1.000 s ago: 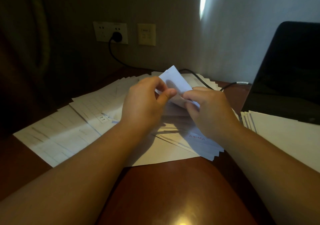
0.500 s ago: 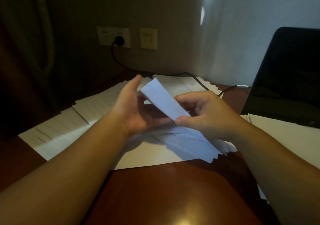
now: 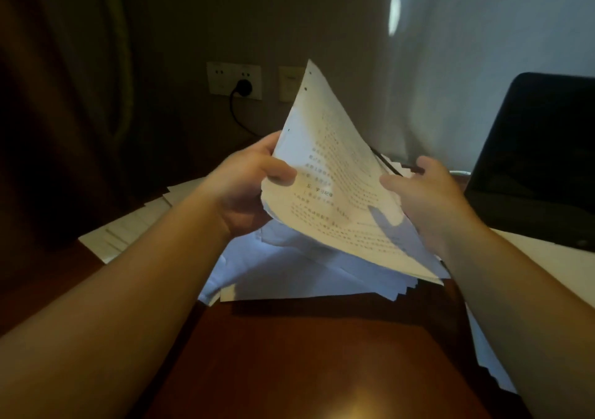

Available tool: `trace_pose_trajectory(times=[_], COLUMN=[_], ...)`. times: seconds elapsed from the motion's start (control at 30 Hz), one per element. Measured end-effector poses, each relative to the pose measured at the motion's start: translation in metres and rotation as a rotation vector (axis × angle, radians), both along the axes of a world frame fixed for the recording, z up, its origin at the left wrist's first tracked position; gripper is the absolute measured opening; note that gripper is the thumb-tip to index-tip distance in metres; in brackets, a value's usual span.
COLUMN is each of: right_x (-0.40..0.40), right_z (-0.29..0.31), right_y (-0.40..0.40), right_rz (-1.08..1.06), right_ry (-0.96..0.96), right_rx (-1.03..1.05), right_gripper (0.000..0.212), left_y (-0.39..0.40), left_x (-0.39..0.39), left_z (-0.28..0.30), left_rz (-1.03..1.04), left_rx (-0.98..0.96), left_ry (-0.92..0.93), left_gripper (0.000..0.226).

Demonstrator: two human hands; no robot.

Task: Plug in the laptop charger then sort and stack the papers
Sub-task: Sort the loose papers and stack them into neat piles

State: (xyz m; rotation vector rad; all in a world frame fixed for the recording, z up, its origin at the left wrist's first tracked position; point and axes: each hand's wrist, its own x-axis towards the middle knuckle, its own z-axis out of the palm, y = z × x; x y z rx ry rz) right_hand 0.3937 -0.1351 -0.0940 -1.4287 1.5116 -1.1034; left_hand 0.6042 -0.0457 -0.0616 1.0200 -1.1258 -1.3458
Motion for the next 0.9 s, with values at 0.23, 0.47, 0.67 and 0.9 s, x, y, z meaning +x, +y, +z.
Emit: trace_pose_trajectory(times=[0.23, 0.47, 0.67, 0.9], right_x=[-0.01, -0.017, -0.012, -0.027], right_z=[0.019, 0.064, 0.083, 0.089], right_y=[0.011, 0.046, 0.07, 0.111], right_rz=[0.207, 0.317, 0.336, 0.241], right_ry=[-0.293, -0.329, -0.306, -0.273], right_rx=[0.105, -0.133, -0.2, -0.302], right_gripper=[0.03, 0.035, 0.036, 0.029], left_y=[0.026, 0.044, 0.056, 0.082], left_x=[0.009, 0.013, 0.007, -0.011], left_z=[0.006, -0.006, 0.0, 0.005], left_rz=[0.102, 0.301, 0.48, 0.576], left_rx=[-0.132, -0.105, -0.144, -0.241], left_ry=[-0.15, -0.239, -0.261, -0.189], left_gripper=[0.049, 0.038, 0.041, 0.025])
